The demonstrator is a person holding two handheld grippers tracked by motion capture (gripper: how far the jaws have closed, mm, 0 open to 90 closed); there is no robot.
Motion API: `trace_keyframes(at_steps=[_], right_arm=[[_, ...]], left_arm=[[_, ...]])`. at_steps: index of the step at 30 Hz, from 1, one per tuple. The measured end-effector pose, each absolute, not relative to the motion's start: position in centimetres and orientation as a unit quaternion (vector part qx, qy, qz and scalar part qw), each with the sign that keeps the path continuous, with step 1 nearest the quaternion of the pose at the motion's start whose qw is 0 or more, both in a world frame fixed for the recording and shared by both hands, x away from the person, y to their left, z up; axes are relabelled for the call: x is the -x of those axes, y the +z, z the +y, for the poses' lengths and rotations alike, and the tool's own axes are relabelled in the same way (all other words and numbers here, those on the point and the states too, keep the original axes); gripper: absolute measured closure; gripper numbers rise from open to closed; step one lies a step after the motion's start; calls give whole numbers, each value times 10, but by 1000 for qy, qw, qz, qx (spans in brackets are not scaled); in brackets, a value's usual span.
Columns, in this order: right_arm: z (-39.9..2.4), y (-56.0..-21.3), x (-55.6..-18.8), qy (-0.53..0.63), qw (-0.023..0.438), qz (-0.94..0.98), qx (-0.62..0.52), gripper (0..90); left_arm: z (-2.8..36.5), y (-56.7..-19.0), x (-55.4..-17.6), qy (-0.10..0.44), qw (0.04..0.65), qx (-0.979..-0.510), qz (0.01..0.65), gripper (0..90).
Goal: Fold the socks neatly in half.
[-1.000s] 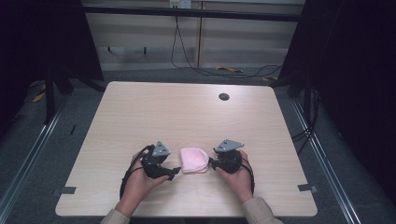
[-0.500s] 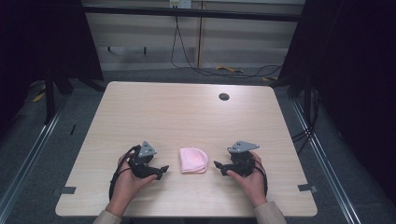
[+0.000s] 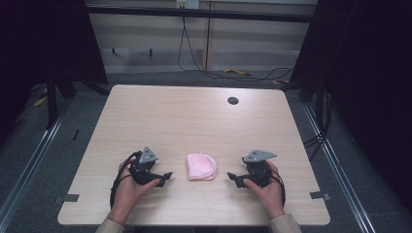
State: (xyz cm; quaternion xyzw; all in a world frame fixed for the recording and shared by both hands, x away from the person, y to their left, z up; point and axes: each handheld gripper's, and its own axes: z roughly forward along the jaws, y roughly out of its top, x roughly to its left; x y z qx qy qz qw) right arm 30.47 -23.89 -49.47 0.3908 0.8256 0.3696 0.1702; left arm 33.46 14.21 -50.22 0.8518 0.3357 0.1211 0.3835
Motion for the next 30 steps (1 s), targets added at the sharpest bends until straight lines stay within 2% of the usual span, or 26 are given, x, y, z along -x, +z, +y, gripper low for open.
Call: trace_keyframes(at_steps=[15, 30], right_arm=[[-260, -493, -294, 375, 154, 829, -384, 157], [-281, -489, -282, 369, 164, 829, -386, 157]], left_arm=[[156, -498, -338, 128, 395, -854, 314, 163], [170, -499, -336, 122, 388, -859, 311, 164]])
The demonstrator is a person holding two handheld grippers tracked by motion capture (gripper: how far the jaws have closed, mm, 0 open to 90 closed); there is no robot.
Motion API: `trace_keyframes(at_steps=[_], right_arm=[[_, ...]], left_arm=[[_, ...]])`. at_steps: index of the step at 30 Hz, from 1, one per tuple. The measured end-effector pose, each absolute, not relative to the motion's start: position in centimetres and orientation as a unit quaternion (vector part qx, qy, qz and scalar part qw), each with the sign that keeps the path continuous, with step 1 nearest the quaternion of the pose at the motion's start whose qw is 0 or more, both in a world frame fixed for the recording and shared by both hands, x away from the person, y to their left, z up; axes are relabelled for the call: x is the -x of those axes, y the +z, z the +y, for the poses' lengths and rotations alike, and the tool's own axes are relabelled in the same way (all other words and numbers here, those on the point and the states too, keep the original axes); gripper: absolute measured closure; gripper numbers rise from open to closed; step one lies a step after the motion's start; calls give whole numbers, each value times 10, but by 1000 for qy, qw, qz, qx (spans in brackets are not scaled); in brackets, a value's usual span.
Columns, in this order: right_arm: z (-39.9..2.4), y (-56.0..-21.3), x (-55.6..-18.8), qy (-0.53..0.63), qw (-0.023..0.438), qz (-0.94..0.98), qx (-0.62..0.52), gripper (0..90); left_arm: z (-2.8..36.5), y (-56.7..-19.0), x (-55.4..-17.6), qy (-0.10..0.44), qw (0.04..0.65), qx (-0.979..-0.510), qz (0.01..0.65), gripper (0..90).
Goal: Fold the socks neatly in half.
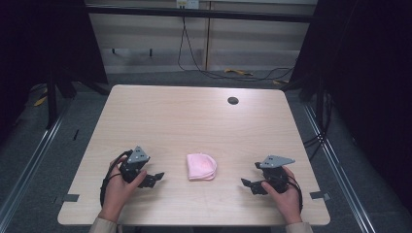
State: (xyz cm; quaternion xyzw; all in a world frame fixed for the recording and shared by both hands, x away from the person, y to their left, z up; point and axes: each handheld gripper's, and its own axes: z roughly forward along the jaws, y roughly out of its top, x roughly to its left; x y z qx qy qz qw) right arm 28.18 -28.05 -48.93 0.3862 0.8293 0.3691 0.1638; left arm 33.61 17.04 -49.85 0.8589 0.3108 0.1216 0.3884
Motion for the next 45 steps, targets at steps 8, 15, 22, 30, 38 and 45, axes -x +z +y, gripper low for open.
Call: trace_keyframes(at_steps=[8, 15, 22, 30, 38, 45], right_arm=[[-299, -487, -271, 372, 169, 822, -396, 157], [-306, -486, -266, 367, 181, 828, -383, 159], [-310, -487, -266, 361, 185, 832, -378, 158], [-318, -488, -265, 359, 186, 831, -382, 158], [-326, -488, -265, 357, 186, 829, -388, 158], [-334, -488, -265, 358, 186, 824, -399, 158]], left_arm=[[187, -497, -336, 124, 390, -855, 318, 164], [197, -499, -337, 127, 383, -859, 316, 166], [207, -502, -336, 126, 377, -861, 319, 170], [215, -504, -334, 130, 368, -864, 317, 174], [226, -505, -332, 128, 372, -863, 318, 174], [234, -507, -331, 132, 370, -861, 324, 173]])
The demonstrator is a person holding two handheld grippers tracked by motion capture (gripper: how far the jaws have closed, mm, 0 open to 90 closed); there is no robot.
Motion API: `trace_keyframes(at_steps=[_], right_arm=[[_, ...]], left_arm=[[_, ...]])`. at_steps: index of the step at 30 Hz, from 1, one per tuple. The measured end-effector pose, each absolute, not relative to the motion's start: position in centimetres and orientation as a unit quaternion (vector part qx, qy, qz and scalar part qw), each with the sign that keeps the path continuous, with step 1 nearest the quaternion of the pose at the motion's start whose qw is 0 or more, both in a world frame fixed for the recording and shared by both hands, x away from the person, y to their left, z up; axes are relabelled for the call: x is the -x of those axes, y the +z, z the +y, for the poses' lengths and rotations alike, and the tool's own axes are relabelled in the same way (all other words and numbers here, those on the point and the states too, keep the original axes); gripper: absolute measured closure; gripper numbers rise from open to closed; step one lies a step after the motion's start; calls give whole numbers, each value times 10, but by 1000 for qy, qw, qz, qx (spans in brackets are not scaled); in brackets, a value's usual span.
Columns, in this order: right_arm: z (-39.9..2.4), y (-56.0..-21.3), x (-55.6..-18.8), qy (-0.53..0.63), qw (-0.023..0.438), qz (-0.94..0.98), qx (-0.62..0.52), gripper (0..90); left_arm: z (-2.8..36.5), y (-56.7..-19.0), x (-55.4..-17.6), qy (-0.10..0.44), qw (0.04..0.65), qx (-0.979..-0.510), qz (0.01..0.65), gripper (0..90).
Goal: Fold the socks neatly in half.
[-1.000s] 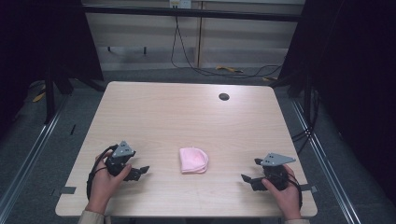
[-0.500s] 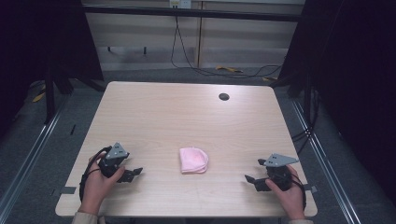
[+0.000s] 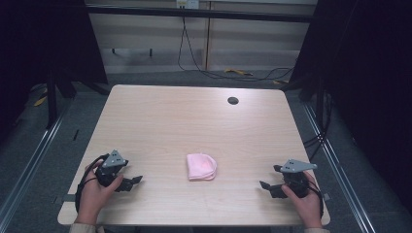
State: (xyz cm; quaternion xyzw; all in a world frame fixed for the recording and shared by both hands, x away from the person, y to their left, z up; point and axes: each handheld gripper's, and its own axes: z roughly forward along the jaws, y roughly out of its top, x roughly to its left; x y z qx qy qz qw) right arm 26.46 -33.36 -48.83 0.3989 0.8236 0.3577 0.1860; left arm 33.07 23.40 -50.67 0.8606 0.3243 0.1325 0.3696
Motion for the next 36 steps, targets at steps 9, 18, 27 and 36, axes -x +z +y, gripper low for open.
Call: trace_keyframes(at_steps=[9, 18, 27, 36], right_arm=[[-337, -492, -265, 345, 187, 826, -404, 158], [-339, -494, -265, 341, 187, 825, -409, 158], [-345, -497, -266, 332, 187, 825, -417, 159], [-349, -500, -267, 341, 182, 818, -426, 153]], left_arm=[[236, -510, -331, 133, 366, -859, 332, 174], [240, -511, -330, 135, 366, -856, 339, 174], [248, -513, -330, 136, 368, -852, 347, 173], [251, -516, -331, 134, 382, -844, 351, 154]])
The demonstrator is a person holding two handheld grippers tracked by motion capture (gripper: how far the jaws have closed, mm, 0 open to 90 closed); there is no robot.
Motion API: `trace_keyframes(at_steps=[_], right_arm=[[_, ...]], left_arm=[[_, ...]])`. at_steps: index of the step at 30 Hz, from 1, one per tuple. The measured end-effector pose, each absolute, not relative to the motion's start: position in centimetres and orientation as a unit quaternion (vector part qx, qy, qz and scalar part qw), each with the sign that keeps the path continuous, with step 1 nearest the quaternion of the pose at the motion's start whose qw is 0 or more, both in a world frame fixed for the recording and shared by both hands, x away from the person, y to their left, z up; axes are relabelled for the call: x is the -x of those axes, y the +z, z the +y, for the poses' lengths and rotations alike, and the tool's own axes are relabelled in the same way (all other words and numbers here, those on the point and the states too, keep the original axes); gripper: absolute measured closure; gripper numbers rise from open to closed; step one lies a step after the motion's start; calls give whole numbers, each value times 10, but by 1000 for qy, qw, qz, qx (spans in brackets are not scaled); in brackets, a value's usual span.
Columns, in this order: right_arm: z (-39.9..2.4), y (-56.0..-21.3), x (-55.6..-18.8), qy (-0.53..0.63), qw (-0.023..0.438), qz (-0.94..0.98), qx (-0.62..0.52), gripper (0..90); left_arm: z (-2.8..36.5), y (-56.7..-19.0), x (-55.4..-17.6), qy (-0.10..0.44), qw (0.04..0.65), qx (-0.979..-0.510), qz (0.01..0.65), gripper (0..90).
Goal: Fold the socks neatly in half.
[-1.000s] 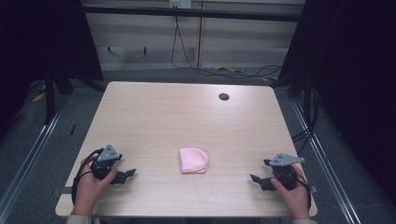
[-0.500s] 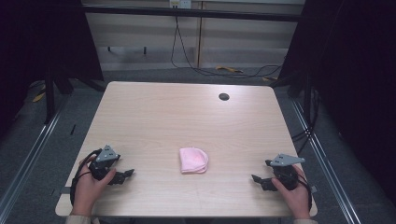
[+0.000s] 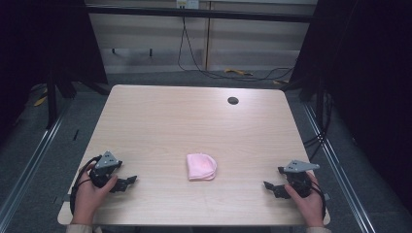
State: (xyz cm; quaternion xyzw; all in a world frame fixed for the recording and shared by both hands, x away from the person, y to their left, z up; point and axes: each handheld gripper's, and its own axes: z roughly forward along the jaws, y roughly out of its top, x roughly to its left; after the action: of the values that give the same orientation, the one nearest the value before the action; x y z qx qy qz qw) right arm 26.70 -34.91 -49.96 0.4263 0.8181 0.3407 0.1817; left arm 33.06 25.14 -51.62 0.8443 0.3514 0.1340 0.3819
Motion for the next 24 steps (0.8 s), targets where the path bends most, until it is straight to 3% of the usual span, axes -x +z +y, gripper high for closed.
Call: trace_keyframes(at_steps=[18, 24], right_arm=[[-350, -500, -268, 339, 181, 817, -429, 143], [-350, -500, -268, 338, 182, 816, -432, 139]], left_arm=[[251, -517, -331, 139, 377, -842, 359, 131], [250, -517, -332, 142, 370, -840, 371, 73]])
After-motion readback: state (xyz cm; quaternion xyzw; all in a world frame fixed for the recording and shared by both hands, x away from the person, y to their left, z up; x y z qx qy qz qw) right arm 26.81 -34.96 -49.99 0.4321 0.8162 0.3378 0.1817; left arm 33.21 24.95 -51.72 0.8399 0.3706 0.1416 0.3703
